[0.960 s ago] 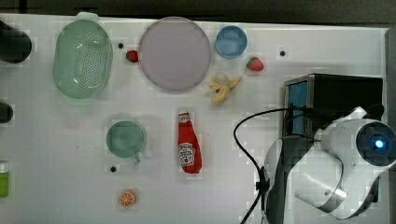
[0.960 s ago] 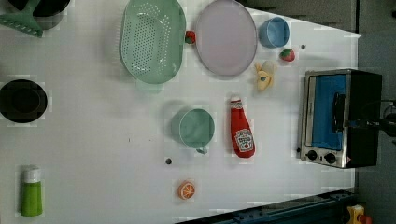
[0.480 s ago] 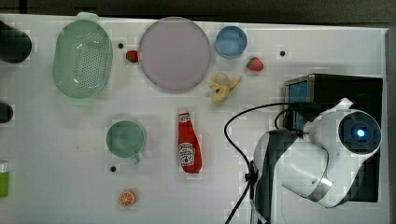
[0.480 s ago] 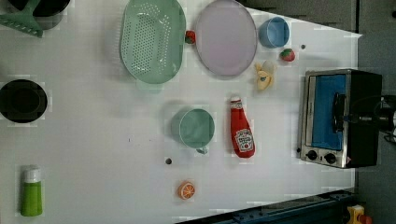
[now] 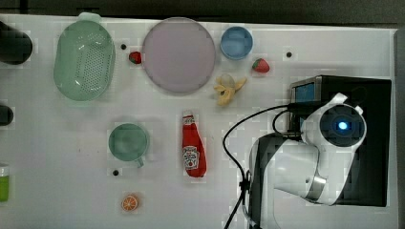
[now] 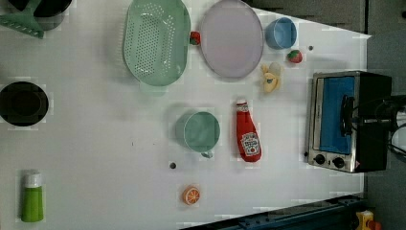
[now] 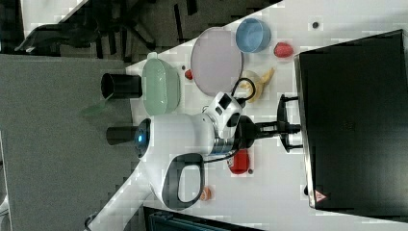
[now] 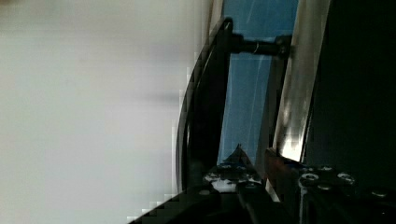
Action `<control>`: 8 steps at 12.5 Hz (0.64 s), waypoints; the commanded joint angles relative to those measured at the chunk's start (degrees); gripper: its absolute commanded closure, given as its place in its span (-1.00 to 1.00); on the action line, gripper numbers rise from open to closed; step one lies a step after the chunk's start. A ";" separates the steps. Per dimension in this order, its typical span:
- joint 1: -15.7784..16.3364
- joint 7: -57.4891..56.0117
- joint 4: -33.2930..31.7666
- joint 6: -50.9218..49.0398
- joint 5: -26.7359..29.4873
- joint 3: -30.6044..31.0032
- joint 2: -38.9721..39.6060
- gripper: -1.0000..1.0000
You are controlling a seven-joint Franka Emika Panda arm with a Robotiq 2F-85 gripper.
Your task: Flap open oven.
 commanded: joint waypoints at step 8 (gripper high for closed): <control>7.78 36.96 -3.73 -0.08 -21.48 9.34 5.45 0.65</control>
